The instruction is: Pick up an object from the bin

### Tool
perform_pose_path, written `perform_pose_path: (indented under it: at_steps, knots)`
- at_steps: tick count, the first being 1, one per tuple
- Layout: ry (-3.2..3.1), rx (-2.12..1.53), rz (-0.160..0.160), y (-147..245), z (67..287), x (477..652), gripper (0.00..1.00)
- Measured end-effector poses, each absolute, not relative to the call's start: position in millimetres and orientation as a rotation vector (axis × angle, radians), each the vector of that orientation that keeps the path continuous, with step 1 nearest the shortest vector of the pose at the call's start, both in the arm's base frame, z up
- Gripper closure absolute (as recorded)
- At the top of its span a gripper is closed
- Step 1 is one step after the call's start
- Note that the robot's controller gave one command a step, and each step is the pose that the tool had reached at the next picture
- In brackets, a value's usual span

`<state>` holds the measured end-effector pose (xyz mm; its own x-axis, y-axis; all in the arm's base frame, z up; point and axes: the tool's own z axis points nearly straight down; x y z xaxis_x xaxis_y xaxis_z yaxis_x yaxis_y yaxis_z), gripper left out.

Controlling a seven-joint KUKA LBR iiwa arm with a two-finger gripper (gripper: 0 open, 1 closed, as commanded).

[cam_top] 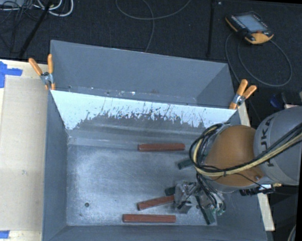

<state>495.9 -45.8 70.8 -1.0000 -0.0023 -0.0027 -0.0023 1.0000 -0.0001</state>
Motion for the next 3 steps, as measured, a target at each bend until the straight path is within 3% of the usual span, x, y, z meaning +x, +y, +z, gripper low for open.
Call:
perform_pose_path:
  at_steps: [1, 2, 3]
  knots:
    - [3.143, -0.005, 0.001, -45.5, 69.5, 494.6, 0.00]
    - [3.143, -0.006, 0.000, -45.4, 69.6, 494.7, 1.00]
    - [3.143, -0.007, 0.000, -45.4, 69.6, 494.7, 1.00]
